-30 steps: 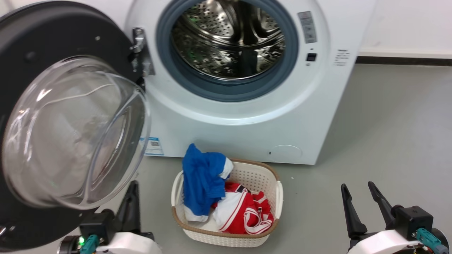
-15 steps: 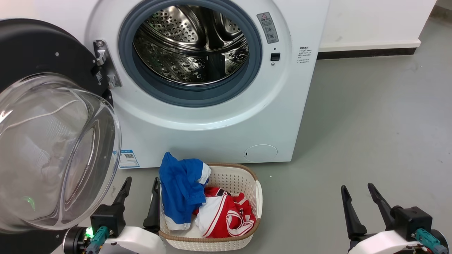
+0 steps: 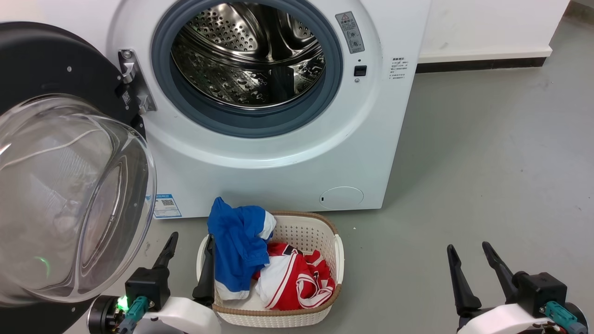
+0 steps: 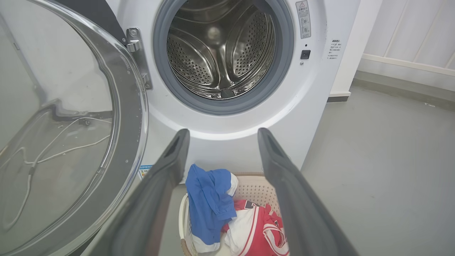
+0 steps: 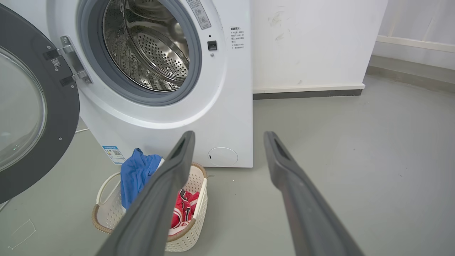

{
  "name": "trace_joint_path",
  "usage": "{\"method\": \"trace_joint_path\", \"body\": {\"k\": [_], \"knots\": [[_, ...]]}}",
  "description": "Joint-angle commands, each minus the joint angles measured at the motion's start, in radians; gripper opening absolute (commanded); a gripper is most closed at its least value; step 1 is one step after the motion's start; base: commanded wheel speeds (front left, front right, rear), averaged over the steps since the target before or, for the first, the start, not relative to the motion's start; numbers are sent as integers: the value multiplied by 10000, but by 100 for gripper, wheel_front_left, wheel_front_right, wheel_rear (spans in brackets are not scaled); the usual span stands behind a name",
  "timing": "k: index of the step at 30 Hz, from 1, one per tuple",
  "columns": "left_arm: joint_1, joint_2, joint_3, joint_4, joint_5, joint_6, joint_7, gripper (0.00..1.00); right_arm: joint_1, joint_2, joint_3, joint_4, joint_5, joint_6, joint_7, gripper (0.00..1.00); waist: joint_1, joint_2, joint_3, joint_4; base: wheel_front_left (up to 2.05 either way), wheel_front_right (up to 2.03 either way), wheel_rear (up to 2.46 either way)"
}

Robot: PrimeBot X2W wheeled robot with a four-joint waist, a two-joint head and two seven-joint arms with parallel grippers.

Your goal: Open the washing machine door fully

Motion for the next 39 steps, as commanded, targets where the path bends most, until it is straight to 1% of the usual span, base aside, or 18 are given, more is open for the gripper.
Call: {"method": "trace_joint_path", "body": {"k": [1,14,15,18,26,27,39], "knots": [[-59,38,6,16,-25,54,-64,100,-151,-11,15,38,36,-3,-47,100,0,0,4,1,0,0,0],[139,49,-55,77,-141,166,-87,100,-207,-45,5,20,5,-3,-92,100,0,0,31,74,0,0,0],[38,2,-67,75,-161,134,-44,0,-95,-17,10,39,27,0,-47,0,0,0,32,76,0,0,0],[147,-111,-79,254,-274,106,-16,0,30,-9,28,227,134,0,-36,0,0,0,33,80,0,0,0],[40,-288,320,348,-1741,-192,281,0,-185,-57,-57,363,1858,0,178,0,0,0,45,104,0,0,0],[-11,-349,463,403,-2247,-303,385,0,-270,-75,-88,426,2448,0,254,0,0,0,49,113,0,0,0],[-190,-590,982,592,-4090,-707,770,0,-566,-123,-210,629,4593,0,529,0,0,0,66,148,0,0,0]]}}
